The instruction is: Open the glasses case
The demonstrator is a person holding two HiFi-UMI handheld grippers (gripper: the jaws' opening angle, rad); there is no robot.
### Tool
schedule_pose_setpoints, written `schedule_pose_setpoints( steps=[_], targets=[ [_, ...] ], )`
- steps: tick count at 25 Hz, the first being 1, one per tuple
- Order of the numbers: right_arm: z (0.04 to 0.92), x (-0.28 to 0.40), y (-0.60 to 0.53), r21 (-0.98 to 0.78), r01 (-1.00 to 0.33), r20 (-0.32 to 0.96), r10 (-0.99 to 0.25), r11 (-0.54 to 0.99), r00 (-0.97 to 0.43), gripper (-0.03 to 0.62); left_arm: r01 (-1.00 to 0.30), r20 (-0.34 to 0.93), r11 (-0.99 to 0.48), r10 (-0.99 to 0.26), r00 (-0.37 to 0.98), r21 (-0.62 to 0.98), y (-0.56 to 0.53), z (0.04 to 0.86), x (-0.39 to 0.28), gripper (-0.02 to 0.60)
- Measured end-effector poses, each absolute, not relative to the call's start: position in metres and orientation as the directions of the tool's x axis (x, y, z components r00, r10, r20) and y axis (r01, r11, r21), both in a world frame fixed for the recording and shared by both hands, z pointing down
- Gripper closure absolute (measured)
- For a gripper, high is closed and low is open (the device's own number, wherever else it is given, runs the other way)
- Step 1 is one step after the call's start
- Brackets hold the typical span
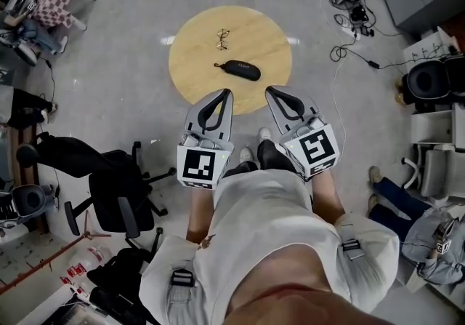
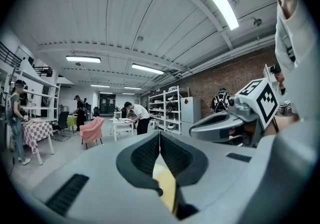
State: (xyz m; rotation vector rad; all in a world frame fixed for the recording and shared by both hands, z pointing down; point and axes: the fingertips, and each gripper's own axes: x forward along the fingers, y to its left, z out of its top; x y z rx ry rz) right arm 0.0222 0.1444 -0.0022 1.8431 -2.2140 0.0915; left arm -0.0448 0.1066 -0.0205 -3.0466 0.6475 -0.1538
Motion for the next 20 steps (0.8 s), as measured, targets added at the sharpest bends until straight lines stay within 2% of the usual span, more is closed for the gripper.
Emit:
schedule_pose_setpoints(
  steps=[9, 20],
  targets=[
    [0.017, 0.058, 0.128, 0.098, -0.984, 0.273, -0.955, 0.149, -0.117, 0.574, -0.358, 0.108, -0.933, -0.36, 0.927, -0.04, 0.087, -0.009, -0.008, 0.561],
    [0.046, 0.116, 0.094, 0.06, -0.98, 0.315, -0.936, 0.188, -0.16, 0.574, -0.389, 0.173, -0.921, -0.386, 0.906, -0.013, 0.055, 0.027, 0.049, 0.561]
  ],
)
